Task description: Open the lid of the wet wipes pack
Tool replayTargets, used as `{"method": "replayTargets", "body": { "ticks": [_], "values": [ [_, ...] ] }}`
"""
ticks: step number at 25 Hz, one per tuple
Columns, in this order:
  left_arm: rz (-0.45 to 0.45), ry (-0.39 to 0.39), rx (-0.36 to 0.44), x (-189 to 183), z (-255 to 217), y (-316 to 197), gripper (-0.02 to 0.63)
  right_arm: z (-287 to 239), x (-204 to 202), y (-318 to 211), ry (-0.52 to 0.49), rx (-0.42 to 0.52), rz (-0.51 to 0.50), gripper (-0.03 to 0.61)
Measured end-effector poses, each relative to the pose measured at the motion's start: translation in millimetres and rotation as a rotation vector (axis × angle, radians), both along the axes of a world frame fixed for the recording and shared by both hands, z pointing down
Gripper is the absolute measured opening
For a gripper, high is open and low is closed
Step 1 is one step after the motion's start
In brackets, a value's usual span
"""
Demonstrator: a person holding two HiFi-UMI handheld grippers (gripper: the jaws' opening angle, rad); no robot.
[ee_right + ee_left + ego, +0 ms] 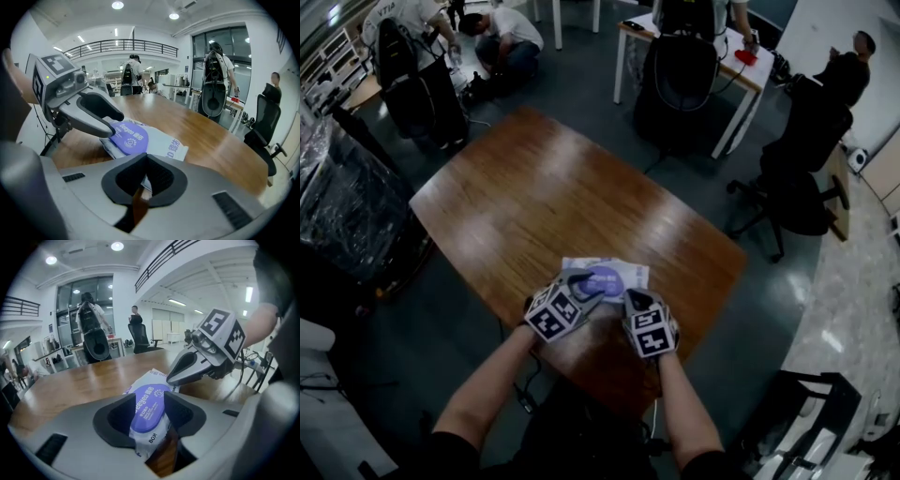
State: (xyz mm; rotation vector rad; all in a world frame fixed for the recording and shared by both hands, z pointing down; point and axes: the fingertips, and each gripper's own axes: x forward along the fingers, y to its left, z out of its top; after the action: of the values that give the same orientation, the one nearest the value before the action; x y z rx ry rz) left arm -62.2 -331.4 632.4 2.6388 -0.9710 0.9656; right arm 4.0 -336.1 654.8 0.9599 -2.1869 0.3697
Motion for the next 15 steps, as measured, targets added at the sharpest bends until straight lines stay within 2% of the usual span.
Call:
{"method": "replayTargets", "body": {
  "ticks": [5,15],
  "values": [
    [0.140,-0.113,-0.021,2,12,2,0.219,4,-4,1,0.005,-0.014,-0.010,0.012],
    [0.344,-0.303,-0.025,0,27,2,0.235,5,-10,1,0.004,-0.035,-0.041,0.012]
  ]
}}
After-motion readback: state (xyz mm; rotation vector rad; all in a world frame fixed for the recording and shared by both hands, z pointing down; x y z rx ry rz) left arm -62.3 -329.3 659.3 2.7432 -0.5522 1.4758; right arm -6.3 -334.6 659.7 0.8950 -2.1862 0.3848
